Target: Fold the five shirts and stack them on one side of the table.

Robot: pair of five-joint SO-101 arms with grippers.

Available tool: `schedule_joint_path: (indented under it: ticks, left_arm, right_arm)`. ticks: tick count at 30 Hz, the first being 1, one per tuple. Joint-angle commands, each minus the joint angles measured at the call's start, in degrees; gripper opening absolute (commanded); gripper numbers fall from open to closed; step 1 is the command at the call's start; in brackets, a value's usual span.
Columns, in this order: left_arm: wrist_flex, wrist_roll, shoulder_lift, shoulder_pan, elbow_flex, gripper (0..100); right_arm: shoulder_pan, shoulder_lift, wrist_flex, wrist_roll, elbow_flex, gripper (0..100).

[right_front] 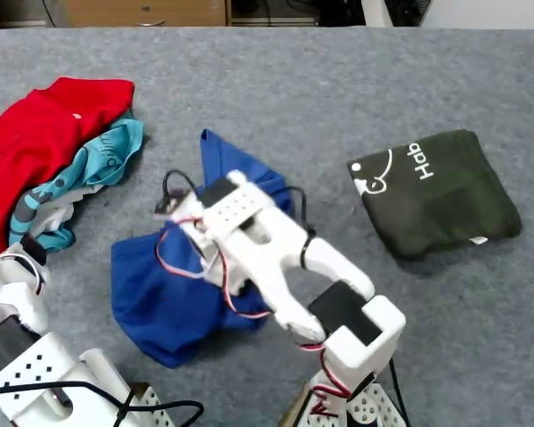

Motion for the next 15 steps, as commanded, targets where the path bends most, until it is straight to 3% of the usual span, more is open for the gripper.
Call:
schedule_joint_path:
  ticks: [1,8,15]
  left_arm:
    - [-0.4,0.0,0.0,0.3,-0.2,25]
    - [-0.4,0.0,0.0,0.3,-0.2,25]
    - [-0.4,0.0,0.0,0.6,-0.3,25]
  right_arm:
    - [3.3,-4.3,5.7,-0.4,-9.5,0.5]
    - [9.6,-6.7,13.1,-0.4,-28.6,0.5]
    - [16.0,-6.8,13.7,-0.8,-54.5,0.5]
